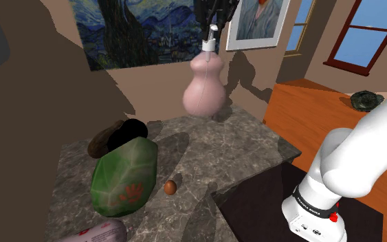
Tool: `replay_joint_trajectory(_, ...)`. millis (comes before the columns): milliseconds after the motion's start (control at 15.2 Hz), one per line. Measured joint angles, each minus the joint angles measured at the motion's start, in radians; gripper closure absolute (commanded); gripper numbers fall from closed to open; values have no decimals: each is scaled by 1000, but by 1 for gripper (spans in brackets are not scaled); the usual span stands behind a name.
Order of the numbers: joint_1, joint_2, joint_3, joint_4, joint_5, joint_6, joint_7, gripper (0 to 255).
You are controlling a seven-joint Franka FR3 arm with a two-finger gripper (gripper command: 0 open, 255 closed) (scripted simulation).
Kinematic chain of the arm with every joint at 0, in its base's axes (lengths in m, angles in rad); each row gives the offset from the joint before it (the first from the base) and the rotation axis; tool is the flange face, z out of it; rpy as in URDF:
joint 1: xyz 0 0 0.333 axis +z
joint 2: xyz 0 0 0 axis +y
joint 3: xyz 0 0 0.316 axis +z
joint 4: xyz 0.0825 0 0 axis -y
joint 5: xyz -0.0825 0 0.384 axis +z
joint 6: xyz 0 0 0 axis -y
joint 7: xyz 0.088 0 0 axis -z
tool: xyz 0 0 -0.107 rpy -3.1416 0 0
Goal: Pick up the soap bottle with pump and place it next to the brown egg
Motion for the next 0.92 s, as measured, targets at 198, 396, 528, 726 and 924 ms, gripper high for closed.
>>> replay_joint_trajectory(198,1,-34,-5,-84,6,51,-2,255)
replay_joint_trajectory(396,2,-60,-9,-153,11,94,-3,255)
replay_joint_trajectory(528,3,-76,-10,-197,14,121,-2,255)
replay_joint_trajectory(726,5,-100,-12,-265,18,166,-1,255)
replay_joint_trajectory(924,6,-121,-13,-325,21,206,-1,255)
